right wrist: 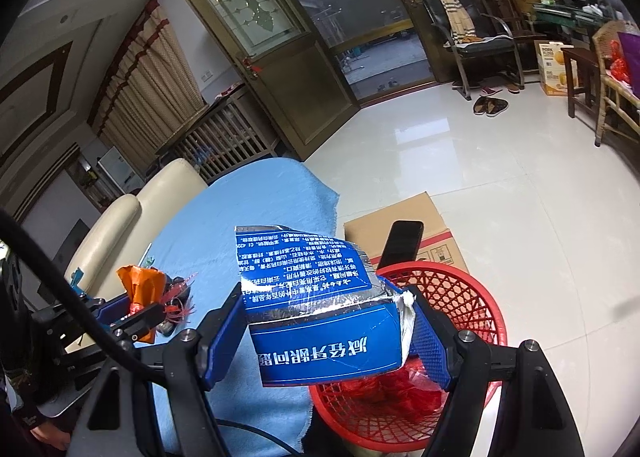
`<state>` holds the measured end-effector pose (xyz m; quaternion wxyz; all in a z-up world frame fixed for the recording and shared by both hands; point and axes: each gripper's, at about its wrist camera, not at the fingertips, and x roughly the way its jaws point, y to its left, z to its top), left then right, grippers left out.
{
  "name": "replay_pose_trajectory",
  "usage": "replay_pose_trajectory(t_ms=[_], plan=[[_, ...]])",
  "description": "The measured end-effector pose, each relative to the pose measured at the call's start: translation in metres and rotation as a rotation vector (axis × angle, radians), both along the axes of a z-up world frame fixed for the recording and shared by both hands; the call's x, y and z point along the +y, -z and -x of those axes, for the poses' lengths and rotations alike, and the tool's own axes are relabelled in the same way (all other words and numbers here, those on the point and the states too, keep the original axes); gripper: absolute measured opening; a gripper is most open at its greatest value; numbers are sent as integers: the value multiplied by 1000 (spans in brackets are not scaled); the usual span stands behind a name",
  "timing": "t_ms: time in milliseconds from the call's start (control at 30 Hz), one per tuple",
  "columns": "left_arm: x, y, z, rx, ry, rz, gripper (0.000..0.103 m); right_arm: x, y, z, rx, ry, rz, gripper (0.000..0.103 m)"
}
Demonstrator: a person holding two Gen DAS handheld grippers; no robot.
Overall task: Collect trash
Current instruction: 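Open both grippers to drop the box and wrapper into the wastebasket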
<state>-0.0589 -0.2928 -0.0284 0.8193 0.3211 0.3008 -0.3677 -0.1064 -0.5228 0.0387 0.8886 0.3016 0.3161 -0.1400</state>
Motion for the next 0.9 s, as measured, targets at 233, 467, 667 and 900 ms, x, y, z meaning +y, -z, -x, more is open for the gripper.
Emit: replay_pose_trajectory(t_ms=[233, 467, 667, 900], plan=[[-12, 2, 3, 9, 22, -1, 27, -12, 5, 6, 5, 36, -28, 78], [-27, 9, -1, 88, 49, 13, 27, -28, 14, 12, 17, 85, -73, 79], [-39, 15, -1, 164, 90, 36, 28, -45, 23, 20, 18, 124, -140, 79], [-49, 17, 6, 183, 138, 68, 64, -62, 36, 28, -18, 155, -279, 81]])
